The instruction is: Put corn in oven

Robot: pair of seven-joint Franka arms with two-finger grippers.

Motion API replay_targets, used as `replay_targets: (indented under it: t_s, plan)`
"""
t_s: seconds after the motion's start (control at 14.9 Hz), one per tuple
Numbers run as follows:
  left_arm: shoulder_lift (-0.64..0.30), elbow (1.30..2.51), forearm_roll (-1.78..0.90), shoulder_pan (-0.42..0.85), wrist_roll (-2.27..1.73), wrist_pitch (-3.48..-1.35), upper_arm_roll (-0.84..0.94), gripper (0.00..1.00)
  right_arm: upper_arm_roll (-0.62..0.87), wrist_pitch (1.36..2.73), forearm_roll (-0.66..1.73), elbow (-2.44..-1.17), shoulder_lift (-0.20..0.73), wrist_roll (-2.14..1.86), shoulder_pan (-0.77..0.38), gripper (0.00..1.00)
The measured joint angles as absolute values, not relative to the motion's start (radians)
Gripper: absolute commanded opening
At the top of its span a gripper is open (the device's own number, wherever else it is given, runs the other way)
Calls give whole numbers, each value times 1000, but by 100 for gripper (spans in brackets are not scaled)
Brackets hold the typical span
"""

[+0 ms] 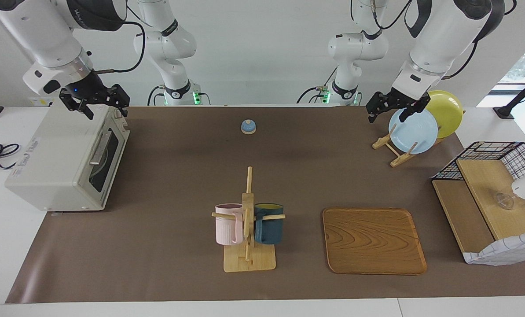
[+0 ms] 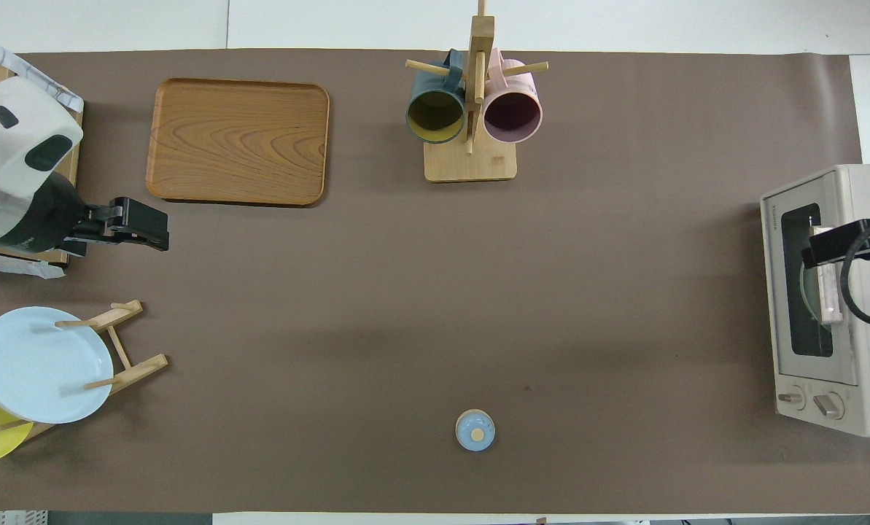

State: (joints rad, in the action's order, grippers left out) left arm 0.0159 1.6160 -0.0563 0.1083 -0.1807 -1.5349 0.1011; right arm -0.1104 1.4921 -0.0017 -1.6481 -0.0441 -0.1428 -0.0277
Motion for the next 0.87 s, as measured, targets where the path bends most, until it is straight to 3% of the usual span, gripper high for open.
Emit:
replay_targets:
  t_s: [0.87]
  plan:
    - [16, 1616, -56, 108, -181, -1535, 101, 100, -112, 1487, -2, -1637, -46, -104, -32, 100]
